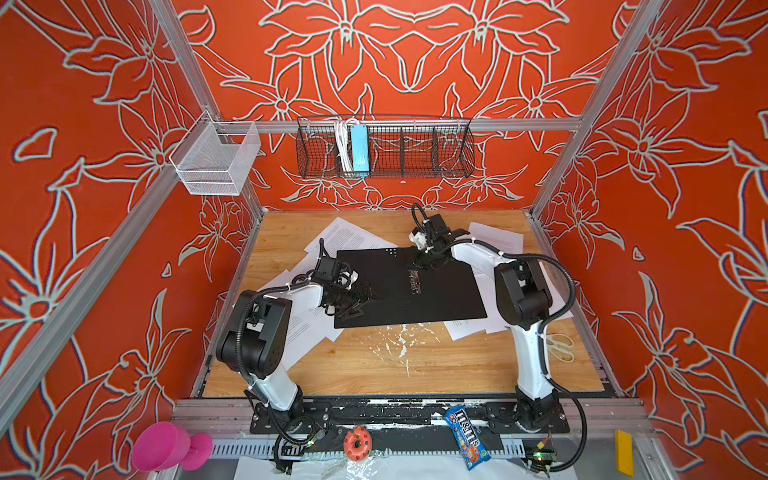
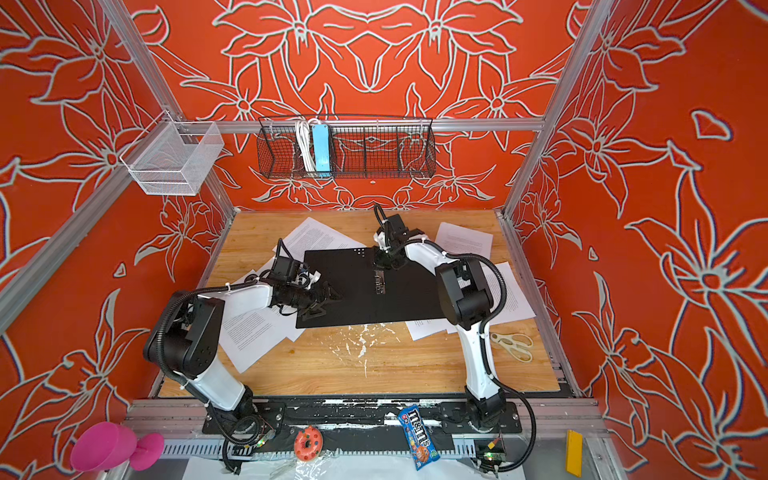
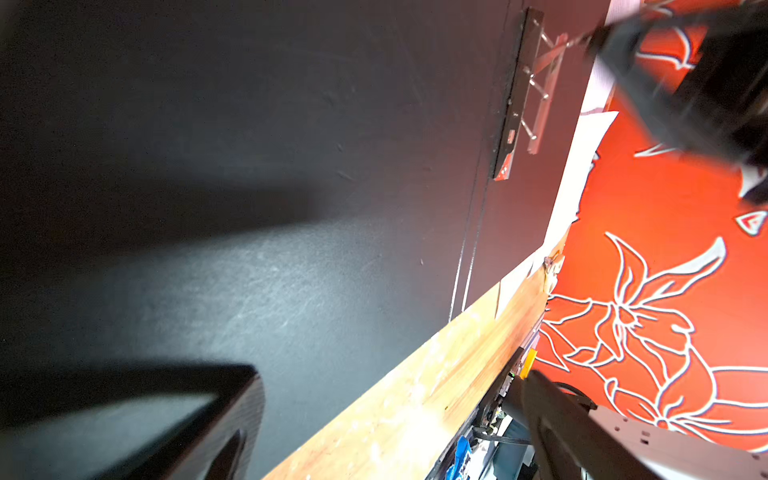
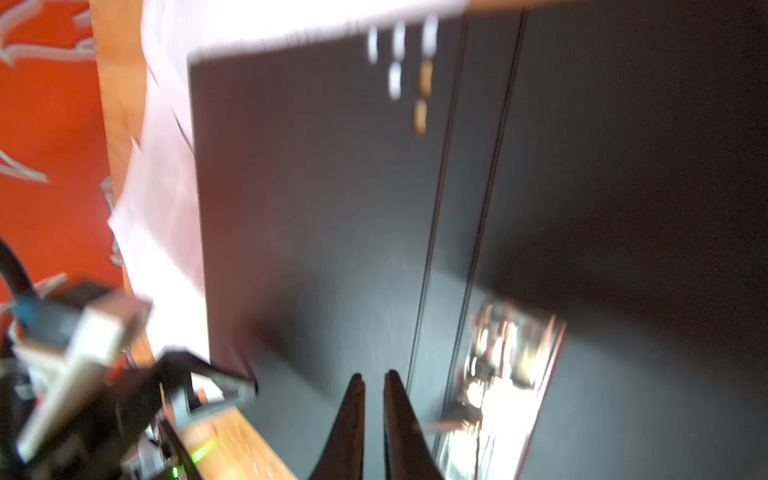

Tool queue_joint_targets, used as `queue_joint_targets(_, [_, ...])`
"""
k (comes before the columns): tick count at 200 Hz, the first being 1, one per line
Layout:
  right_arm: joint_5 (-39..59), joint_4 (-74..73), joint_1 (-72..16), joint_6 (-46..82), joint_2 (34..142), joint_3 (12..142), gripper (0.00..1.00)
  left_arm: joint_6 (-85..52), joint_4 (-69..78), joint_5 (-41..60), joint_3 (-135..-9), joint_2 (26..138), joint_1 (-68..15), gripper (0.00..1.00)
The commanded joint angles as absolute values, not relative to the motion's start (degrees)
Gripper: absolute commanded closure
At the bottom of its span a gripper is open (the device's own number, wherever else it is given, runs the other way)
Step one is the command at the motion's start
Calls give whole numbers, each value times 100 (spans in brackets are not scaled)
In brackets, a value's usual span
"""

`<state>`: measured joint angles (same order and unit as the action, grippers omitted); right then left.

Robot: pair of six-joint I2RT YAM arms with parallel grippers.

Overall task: Put the files into the folder
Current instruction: 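Move the left gripper to the paper sheets while the right gripper withdraws from the clip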

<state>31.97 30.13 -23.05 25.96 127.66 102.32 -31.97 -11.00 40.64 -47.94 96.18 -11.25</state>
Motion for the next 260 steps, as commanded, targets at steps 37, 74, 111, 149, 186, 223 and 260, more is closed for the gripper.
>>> queue_joint_targets(37, [3500,3760,-2004,2579,13661,11816,79,-2986,-2111,3808,-4997,9956,-1130,2])
queue_joint_targets(74, [3706,3916,-2076,2344,13068,11818,61,-2906,-2664,4228,-5761,9502,-1133,2])
queue_joint_targets(111, [3560,3575,-2252,2363,12057,10668,45,-3227,-3355,3408,-6224,8277,-1121,2])
queue_joint_targets(149, [3439,3480,-2731,2200,11426,9686,36,-3587,-4251,1988,-5727,6724,-606,2])
queue_joint_targets(186, [3163,3503,-3555,1986,11479,9405,30,-3796,-4406,2477,-4616,5947,753,2])
queue_joint_targets(223, [3040,3116,-4029,2214,11919,9442,27,-3839,-3309,3397,-3795,6012,1887,2])
queue_joint_targets(260, [3063,2380,-4288,2289,12251,9271,23,-3917,-2397,3778,-3455,6693,2589,2])
